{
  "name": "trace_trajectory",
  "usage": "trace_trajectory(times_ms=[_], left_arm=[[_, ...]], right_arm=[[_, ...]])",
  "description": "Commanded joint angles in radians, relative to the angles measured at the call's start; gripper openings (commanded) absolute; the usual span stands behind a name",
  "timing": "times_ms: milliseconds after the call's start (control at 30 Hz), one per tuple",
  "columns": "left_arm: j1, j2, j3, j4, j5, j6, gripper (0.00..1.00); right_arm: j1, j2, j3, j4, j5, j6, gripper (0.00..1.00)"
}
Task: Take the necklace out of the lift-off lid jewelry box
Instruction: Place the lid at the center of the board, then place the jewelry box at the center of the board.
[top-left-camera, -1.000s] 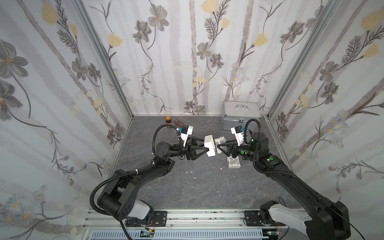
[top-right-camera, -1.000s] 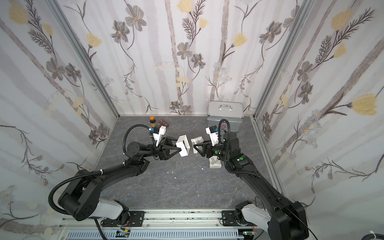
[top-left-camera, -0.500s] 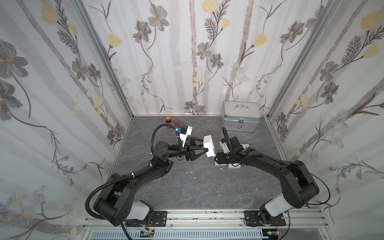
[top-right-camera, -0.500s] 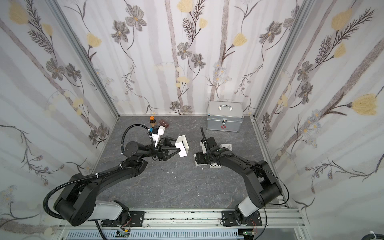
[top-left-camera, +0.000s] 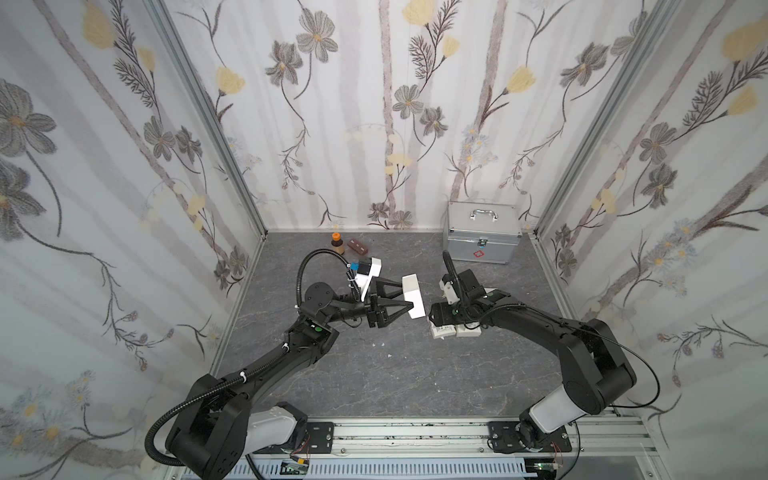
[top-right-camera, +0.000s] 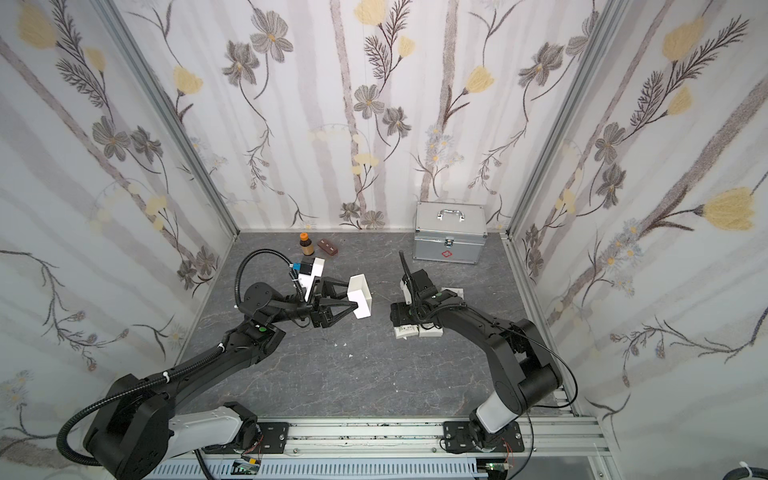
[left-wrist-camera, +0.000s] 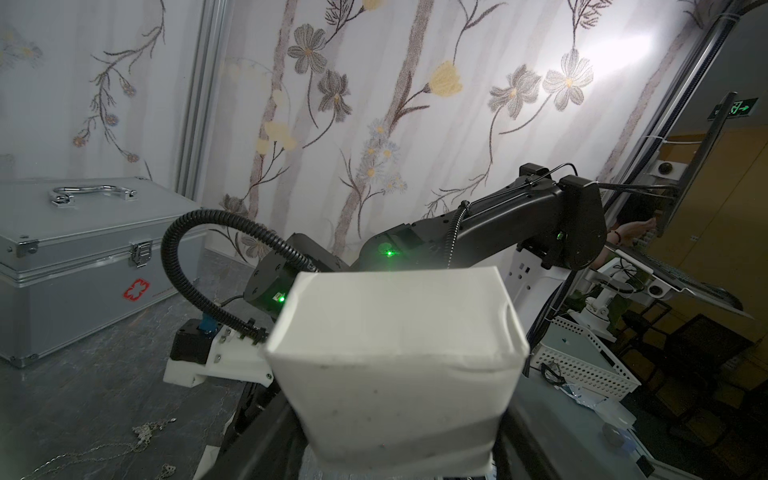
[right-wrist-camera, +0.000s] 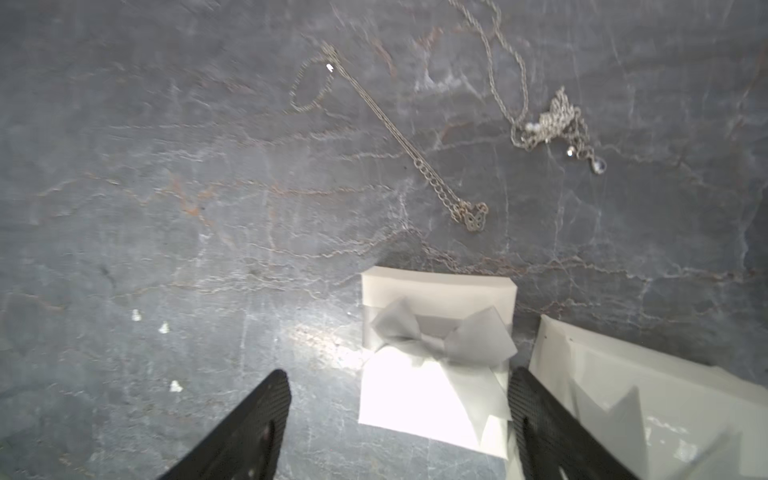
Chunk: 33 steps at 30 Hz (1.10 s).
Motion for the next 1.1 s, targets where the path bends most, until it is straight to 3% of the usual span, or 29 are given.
trace_trajectory(times_ms=[0,200,400,500,700,1067], left_arm=[[0.001,-0.008,-0.002,-0.038,-0.012,0.039,0.67],[0.001,-0.006,0.006,-0.037,-0.003,0.035,0.67],[0.001,-0.006,0.013,-0.036,0.038,0.032,0.68],[0.001,-0.004,0.021,-0.034,0.054,0.027,0.68],[0.001,0.006,0.04,-0.024,0.103,0.005,0.68],[0.001,0.017,0.035,0.037,0.13,-0.042,0.69]], right_arm=[[-0.013,-0.073,-0.006,0.101,-0.179,-0.06,0.73],[-0.025,-0.303,-0.067,0.354,-0.532,-0.05,0.54],[-0.045,-0.42,-0.182,0.729,-0.758,0.119,0.36],[-0.046,-0.415,-0.193,0.795,-0.81,0.153,0.31],[-0.044,-0.397,-0.213,0.932,-0.885,0.226,0.29],[-0.03,-0.364,-0.178,0.854,-0.875,0.169,0.24]])
